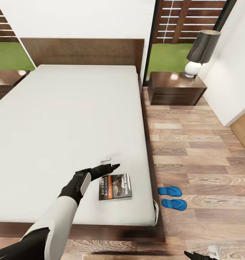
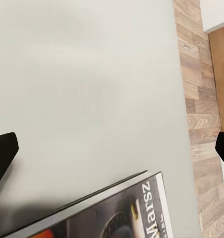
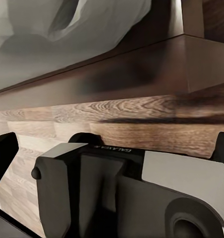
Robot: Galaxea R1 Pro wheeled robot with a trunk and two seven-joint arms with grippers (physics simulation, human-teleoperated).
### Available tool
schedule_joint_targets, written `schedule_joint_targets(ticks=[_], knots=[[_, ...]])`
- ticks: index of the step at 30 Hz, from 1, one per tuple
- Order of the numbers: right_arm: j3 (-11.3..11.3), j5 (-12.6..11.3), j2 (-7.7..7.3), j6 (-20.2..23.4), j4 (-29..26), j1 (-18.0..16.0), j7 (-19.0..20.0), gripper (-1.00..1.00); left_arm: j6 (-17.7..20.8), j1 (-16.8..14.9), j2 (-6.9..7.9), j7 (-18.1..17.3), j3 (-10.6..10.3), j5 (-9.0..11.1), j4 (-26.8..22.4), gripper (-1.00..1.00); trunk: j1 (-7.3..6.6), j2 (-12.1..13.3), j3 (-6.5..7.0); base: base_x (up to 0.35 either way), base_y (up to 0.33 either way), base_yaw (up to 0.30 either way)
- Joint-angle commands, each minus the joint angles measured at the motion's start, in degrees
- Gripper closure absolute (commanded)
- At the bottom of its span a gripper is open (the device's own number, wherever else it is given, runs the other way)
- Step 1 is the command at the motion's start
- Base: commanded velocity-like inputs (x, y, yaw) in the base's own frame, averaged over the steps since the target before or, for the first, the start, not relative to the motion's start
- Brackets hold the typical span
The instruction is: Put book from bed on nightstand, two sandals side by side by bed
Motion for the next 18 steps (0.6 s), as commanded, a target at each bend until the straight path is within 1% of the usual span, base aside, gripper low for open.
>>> schedule_joint_targets(ticks=[1,10,18], knots=[[-0.36,0.21,0.01,0.36,0.0,-0.04,0.26,-1.0,0.53,-0.05,-0.09,-0.35,0.45,-0.04,-0.06,-1.0,0.0,-0.02,-0.03,0.0,0.0,0.0],[-0.36,0.21,0.01,0.36,0.0,-0.03,0.24,-1.0,0.58,-0.03,-0.09,-0.49,0.45,-0.04,-0.06,-1.0,1.97,-3.63,-1.65,0.0,0.0,0.0],[-0.36,0.21,0.01,0.36,0.0,-0.07,0.24,-1.0,0.61,-0.05,-0.09,-0.51,0.46,-0.04,-0.06,-1.0,1.97,-3.63,-1.65,0.0,0.0,0.0]])
